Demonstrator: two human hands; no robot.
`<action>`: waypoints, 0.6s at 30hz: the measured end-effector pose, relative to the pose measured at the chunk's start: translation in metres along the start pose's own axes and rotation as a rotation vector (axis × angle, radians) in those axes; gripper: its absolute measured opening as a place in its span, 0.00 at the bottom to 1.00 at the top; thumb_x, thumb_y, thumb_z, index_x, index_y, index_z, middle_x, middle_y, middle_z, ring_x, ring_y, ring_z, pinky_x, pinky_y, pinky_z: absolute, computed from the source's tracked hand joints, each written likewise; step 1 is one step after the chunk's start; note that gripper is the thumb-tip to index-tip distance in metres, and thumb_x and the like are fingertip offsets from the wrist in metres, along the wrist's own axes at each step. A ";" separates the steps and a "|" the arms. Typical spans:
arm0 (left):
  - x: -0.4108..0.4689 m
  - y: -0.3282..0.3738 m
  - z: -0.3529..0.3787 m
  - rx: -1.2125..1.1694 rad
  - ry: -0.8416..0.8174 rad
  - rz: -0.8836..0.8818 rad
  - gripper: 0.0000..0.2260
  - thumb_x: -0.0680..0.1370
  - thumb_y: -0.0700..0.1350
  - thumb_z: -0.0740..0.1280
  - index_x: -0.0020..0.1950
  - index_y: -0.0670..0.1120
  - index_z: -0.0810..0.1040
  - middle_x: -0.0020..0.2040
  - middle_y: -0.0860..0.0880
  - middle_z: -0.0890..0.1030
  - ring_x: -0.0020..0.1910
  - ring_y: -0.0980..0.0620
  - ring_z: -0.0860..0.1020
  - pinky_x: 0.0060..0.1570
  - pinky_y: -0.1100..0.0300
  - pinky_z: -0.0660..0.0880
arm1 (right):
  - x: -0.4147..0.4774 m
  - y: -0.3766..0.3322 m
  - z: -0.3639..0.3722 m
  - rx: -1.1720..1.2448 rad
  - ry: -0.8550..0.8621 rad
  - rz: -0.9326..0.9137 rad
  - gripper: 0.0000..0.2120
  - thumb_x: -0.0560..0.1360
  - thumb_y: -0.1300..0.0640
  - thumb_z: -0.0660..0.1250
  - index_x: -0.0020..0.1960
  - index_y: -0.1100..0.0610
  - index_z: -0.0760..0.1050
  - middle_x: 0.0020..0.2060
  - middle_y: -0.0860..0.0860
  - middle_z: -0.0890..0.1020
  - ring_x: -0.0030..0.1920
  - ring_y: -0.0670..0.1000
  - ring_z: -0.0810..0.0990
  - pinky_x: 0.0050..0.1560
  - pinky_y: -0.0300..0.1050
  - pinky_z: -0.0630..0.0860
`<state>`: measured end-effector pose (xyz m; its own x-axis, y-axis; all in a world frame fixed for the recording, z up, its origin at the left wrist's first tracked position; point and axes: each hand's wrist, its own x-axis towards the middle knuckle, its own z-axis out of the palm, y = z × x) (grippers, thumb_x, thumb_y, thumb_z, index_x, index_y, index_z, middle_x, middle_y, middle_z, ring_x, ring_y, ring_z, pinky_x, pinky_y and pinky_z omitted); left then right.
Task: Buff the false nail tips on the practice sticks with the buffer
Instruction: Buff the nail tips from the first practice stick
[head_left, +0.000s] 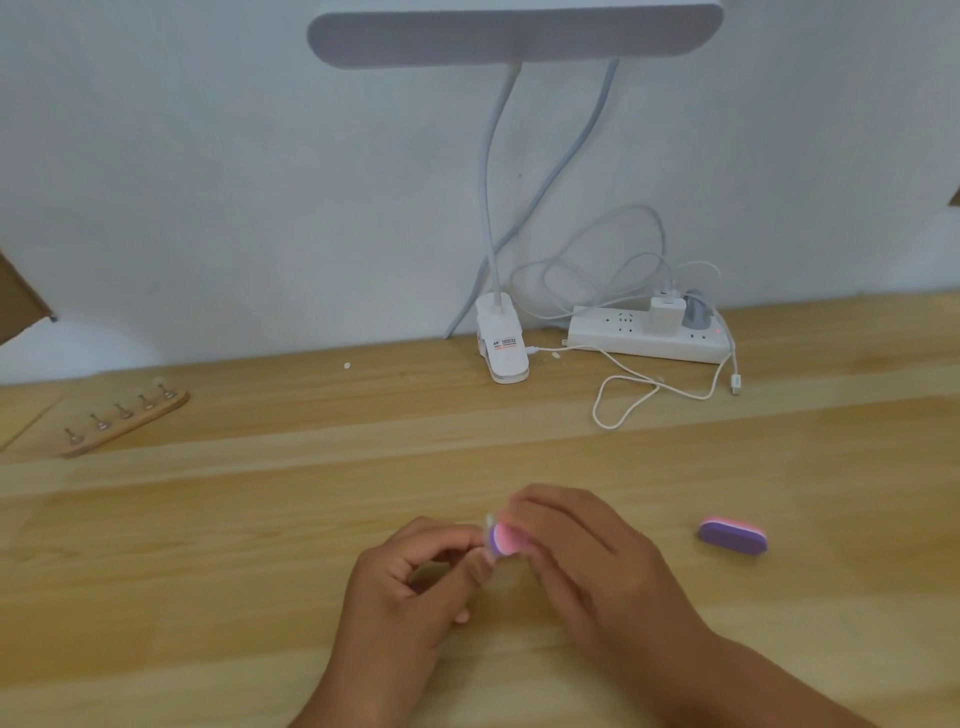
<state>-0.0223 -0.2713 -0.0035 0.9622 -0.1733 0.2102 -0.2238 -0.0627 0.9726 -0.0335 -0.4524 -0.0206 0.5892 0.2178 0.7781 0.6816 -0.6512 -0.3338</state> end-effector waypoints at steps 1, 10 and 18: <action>0.000 0.001 0.000 -0.005 -0.008 -0.002 0.07 0.68 0.51 0.79 0.41 0.49 0.87 0.43 0.47 0.83 0.35 0.56 0.78 0.29 0.62 0.73 | -0.001 -0.002 0.001 0.023 -0.028 -0.053 0.11 0.79 0.65 0.65 0.60 0.60 0.80 0.57 0.55 0.81 0.55 0.53 0.81 0.55 0.46 0.79; -0.001 0.003 0.000 -0.069 -0.014 -0.035 0.06 0.68 0.44 0.74 0.43 0.46 0.87 0.42 0.46 0.84 0.33 0.57 0.77 0.30 0.65 0.73 | 0.000 -0.001 0.000 0.011 0.035 0.011 0.10 0.78 0.66 0.66 0.58 0.61 0.80 0.55 0.54 0.81 0.55 0.51 0.81 0.57 0.44 0.77; -0.001 0.000 -0.002 -0.095 -0.041 -0.018 0.06 0.69 0.43 0.73 0.44 0.46 0.88 0.42 0.44 0.84 0.35 0.55 0.77 0.30 0.63 0.73 | 0.001 0.002 -0.001 0.029 0.069 0.004 0.10 0.78 0.65 0.67 0.58 0.62 0.82 0.55 0.55 0.82 0.55 0.53 0.82 0.54 0.48 0.79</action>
<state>-0.0230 -0.2689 -0.0032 0.9584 -0.2128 0.1901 -0.1887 0.0269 0.9817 -0.0320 -0.4540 -0.0196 0.5610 0.1637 0.8115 0.6920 -0.6307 -0.3512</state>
